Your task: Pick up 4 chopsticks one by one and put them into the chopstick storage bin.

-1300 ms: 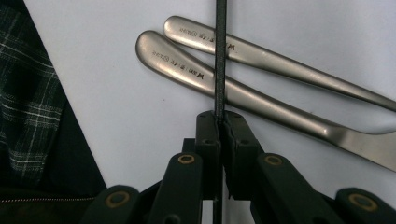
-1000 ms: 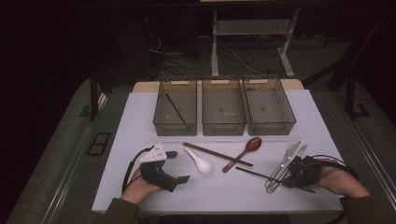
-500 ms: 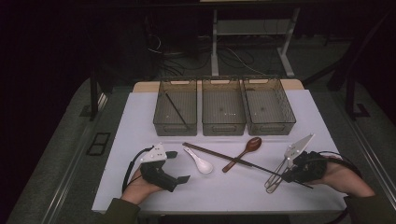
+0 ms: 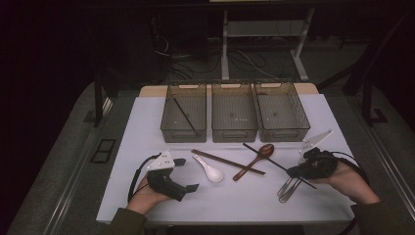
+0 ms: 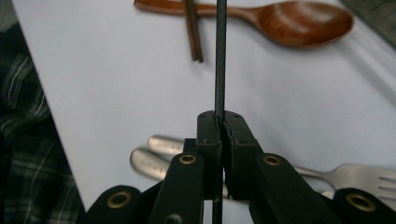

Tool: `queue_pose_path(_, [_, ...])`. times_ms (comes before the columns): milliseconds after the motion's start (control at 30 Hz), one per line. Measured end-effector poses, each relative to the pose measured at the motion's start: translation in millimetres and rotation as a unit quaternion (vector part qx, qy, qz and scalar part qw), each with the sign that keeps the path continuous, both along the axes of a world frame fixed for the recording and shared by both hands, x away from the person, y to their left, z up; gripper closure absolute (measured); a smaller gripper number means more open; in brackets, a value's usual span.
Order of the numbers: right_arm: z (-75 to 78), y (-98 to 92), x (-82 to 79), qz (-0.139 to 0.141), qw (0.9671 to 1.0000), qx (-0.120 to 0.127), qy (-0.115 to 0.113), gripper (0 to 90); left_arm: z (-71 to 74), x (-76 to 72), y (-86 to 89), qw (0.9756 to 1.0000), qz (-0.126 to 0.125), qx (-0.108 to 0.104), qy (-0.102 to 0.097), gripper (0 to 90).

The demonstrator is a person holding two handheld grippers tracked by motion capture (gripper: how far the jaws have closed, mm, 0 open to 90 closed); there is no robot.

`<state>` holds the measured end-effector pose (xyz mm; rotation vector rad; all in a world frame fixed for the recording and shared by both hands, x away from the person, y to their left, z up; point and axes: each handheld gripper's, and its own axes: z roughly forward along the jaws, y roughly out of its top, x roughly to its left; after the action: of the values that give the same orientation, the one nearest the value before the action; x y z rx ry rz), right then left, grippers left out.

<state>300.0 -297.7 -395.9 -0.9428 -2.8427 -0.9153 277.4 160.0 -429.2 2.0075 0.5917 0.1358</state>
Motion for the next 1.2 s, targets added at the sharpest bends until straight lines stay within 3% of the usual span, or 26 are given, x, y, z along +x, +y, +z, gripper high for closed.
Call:
queue_pose_path(167, [-0.1,4.3,6.9,-0.025,0.9996,0.016,0.0,84.9,-0.2,0.4,0.4,1.0,0.003,-0.002,0.002,0.0])
queue_pose_path(467, [2.2,17.3,18.0,-0.045,0.9982,0.037,-0.01,84.9,-1.4,0.2,-1.5,1.0,0.004,-0.001,0.004,0.0])
queue_pose_path(1200, [17.5,73.5,53.6,-0.045,0.994,0.095,-0.032,84.9,-3.3,0.8,-0.4,0.9999,0.011,0.001,0.001,0.0])
